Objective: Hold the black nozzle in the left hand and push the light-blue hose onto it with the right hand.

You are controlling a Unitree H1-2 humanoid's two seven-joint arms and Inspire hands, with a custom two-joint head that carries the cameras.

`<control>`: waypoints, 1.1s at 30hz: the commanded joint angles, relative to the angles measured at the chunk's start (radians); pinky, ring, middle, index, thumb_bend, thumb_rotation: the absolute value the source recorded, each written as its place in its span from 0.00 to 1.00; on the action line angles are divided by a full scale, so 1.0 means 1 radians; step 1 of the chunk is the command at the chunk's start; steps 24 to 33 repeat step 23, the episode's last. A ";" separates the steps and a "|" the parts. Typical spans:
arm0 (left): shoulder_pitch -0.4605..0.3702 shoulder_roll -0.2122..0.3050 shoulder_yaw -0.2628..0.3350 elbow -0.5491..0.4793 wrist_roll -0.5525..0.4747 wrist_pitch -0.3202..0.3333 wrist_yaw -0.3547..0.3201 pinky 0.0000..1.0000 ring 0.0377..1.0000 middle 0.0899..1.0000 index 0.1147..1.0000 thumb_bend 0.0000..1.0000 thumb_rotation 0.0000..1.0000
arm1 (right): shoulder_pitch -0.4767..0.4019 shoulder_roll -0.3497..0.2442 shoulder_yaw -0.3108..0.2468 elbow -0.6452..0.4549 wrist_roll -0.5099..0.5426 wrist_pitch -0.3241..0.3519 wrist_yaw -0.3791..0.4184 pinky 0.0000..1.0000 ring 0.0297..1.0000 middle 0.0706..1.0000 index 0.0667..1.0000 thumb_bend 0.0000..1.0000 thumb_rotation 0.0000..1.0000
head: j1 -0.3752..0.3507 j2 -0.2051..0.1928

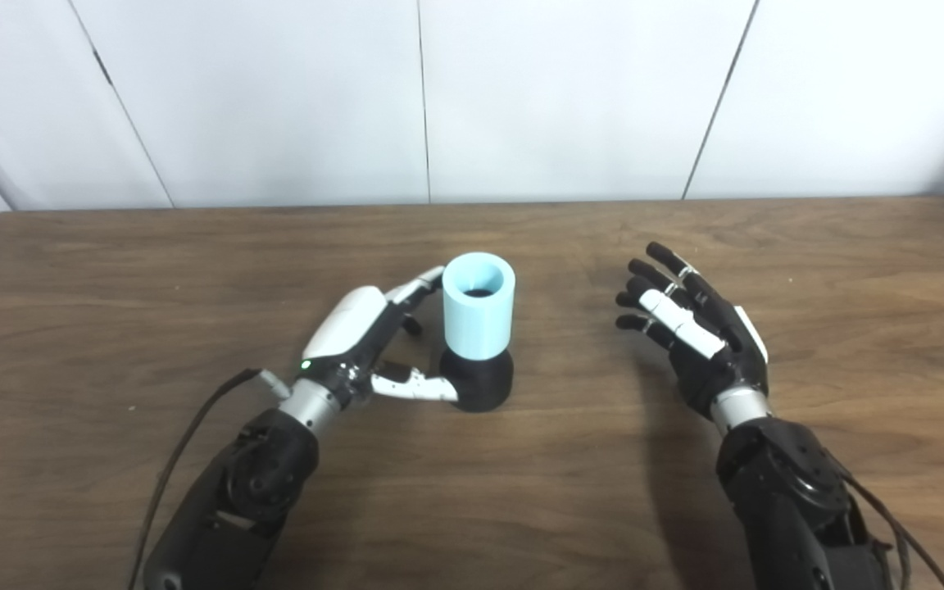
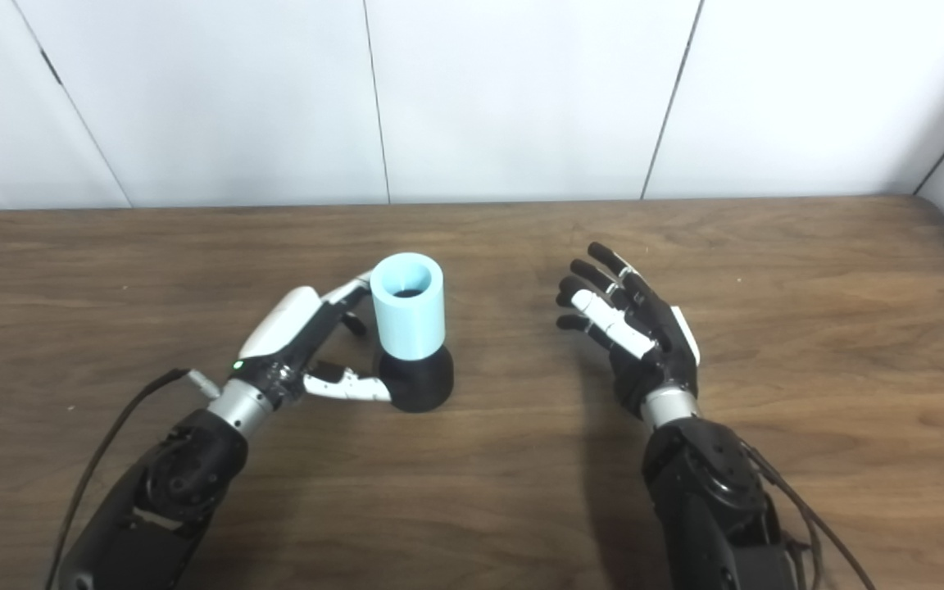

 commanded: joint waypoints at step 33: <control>-0.002 -0.172 0.406 0.082 -0.826 0.176 -0.076 0.00 0.00 0.00 0.03 0.69 0.20 | -0.034 0.037 -0.068 0.002 -0.055 -0.026 0.116 0.41 0.50 0.73 0.78 0.70 0.18 | 0.006 -0.007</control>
